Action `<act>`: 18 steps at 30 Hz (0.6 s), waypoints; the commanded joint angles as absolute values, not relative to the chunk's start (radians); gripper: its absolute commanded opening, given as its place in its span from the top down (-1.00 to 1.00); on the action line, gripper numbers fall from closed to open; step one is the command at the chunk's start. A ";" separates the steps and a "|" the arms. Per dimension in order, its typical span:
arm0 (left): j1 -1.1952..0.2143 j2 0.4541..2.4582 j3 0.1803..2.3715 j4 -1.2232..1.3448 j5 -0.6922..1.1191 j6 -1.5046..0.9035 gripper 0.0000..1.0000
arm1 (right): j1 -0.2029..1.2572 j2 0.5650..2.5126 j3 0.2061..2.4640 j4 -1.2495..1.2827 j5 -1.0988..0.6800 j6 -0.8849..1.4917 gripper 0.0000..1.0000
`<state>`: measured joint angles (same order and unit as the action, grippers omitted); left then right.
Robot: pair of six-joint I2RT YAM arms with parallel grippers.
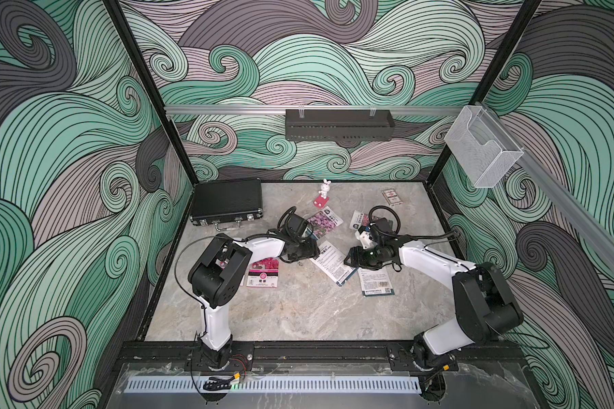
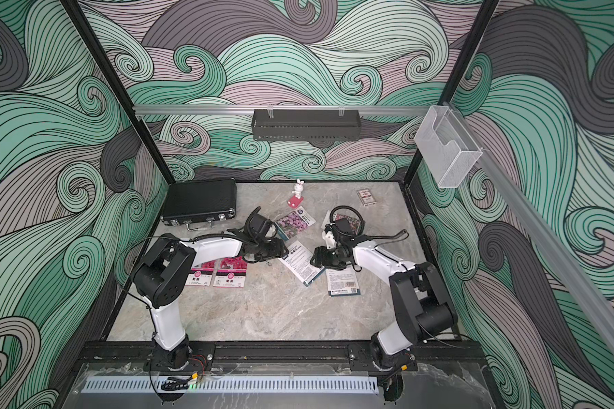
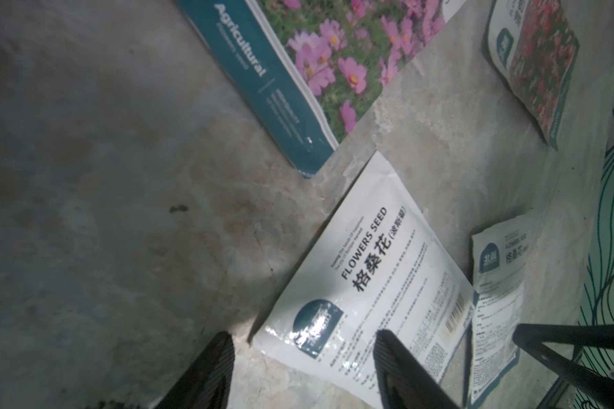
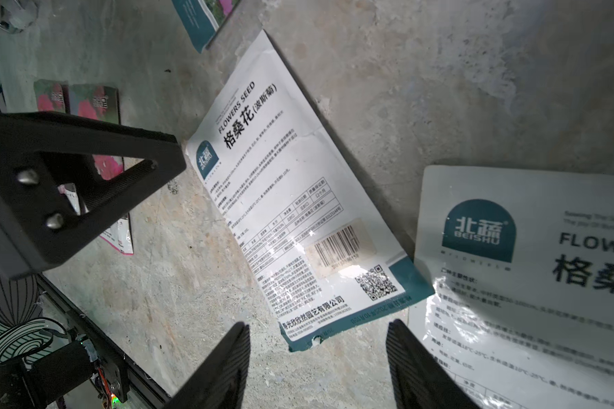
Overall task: Arrange the seed packets in a row
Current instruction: Pick up the seed packet from the center of the board.
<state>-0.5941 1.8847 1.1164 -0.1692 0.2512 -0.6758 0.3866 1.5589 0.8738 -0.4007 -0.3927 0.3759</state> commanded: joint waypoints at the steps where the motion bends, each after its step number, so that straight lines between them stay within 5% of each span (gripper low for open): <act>1: -0.612 1.928 1.104 -0.162 0.267 -0.679 -0.30 | 0.398 1.596 0.892 -0.404 -0.381 0.378 -0.27; 18: -0.651 1.961 1.074 -0.102 0.313 -0.677 -0.31 | 0.414 1.745 0.912 -0.421 -0.377 0.347 -0.27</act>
<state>-0.6308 1.9163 1.1084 -0.0467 0.2924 -0.6769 0.4103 1.6932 0.9199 -0.4095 -0.3748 0.3546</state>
